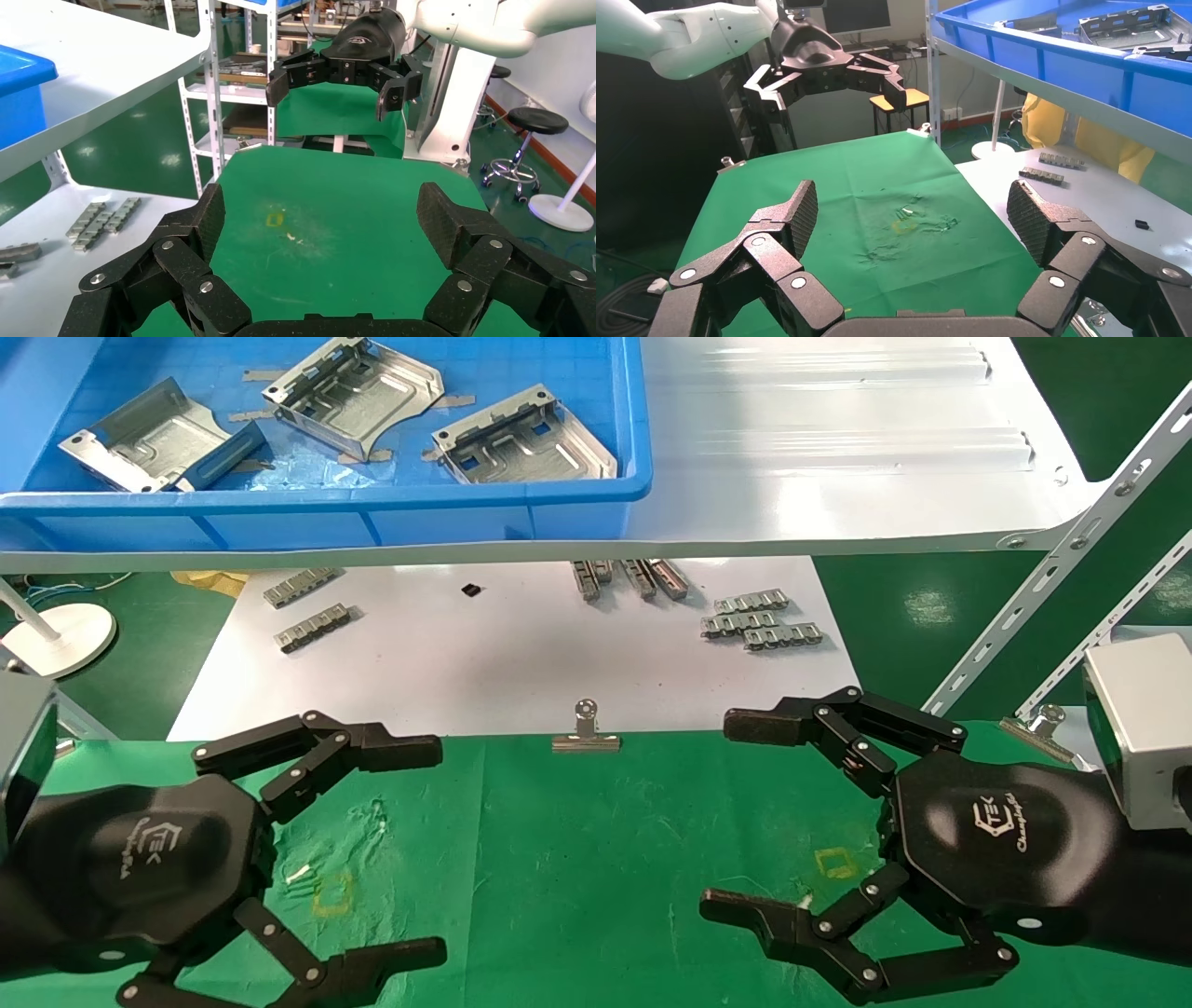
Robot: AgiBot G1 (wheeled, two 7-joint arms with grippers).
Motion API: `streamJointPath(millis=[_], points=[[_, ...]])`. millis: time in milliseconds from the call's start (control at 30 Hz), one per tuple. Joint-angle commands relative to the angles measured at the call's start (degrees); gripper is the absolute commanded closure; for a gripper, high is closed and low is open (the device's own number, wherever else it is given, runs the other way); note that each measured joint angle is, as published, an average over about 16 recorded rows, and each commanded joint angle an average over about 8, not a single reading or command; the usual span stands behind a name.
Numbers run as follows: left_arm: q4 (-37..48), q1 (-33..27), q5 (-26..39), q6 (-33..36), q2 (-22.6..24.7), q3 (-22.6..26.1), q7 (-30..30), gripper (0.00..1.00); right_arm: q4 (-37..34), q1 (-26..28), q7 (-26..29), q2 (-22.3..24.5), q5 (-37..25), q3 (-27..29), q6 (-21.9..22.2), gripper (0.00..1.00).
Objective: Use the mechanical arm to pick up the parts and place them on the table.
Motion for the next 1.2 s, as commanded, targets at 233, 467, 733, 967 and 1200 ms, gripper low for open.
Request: streamJointPath(millis=[233,467,733,967,1200], points=[[0.0,0.0,0.0,0.0,0.0,0.0,0.0,0.0,0.0,0.0,0.0,0.0,0.0,0.0,0.0,1.0],[0.0,0.0,0.0,0.0,0.0,0.0,0.0,0.0,0.0,0.0,0.0,0.0,0.0,0.0,0.0,1.0],[0.0,0.0,0.0,0.0,0.0,0.0,0.0,0.0,0.0,0.0,0.0,0.0,0.0,0.0,0.0,1.0],[0.0,0.0,0.0,0.0,0.0,0.0,0.0,0.0,0.0,0.0,0.0,0.0,0.0,0.0,0.0,1.0],[-0.03,0.03,-0.01,0.0,-0.01,0.0,-0.01,0.0,0.0,0.0,0.0,0.0,0.0,0.0,0.0,1.0]])
